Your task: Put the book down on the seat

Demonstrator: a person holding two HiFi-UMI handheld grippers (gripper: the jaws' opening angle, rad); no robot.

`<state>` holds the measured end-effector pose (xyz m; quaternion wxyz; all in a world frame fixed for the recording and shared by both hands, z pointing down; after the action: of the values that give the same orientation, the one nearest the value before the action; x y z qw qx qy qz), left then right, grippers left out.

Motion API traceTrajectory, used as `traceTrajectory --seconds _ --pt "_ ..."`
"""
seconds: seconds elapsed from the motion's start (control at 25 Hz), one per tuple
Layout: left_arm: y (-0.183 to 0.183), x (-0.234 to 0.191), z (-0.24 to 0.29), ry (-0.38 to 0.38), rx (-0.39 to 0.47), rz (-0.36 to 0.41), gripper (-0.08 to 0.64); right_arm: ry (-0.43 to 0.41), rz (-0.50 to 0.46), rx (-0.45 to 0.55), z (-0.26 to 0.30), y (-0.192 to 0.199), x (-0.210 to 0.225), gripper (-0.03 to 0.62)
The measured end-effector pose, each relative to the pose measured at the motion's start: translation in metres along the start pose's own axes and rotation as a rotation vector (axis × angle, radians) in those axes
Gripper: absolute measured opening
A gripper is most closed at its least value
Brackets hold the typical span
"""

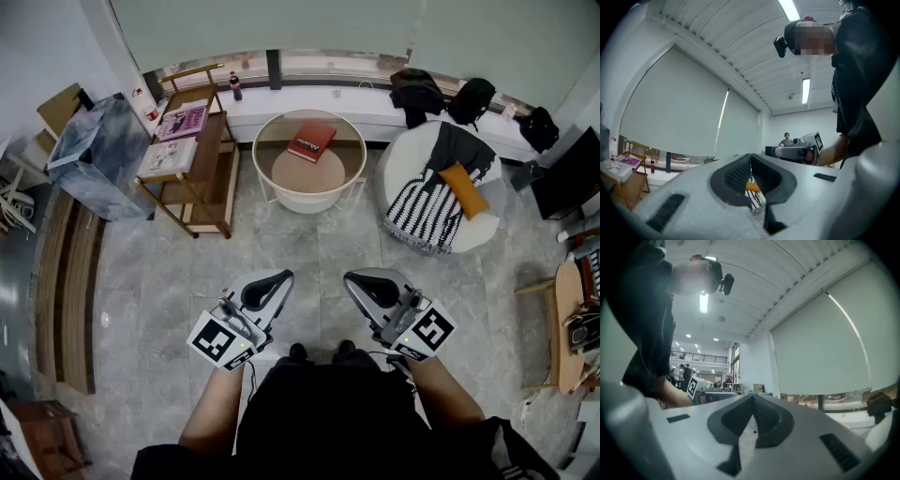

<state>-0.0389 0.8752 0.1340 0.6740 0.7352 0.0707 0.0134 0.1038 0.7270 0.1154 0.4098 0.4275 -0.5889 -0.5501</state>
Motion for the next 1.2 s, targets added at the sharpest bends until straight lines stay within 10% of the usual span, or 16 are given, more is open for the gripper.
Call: traceTrajectory --seconds 1.2 --pt "0.040 -0.062 -0.008 0.034 -0.019 -0.132 0.021 0.130 0.126 -0.029 0.026 0.027 0.017 0.028"
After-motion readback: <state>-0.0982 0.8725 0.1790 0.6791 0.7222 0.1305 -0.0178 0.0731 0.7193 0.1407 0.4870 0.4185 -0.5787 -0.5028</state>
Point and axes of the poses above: the fingertips, and each gripper's own axes: z forward along the fingers, x to its right, y out of its underside, the point moved 7 cm from there along -z, backward along the fingers, and after that the axes turned 1 degree about -z, right-handed, at the moved point
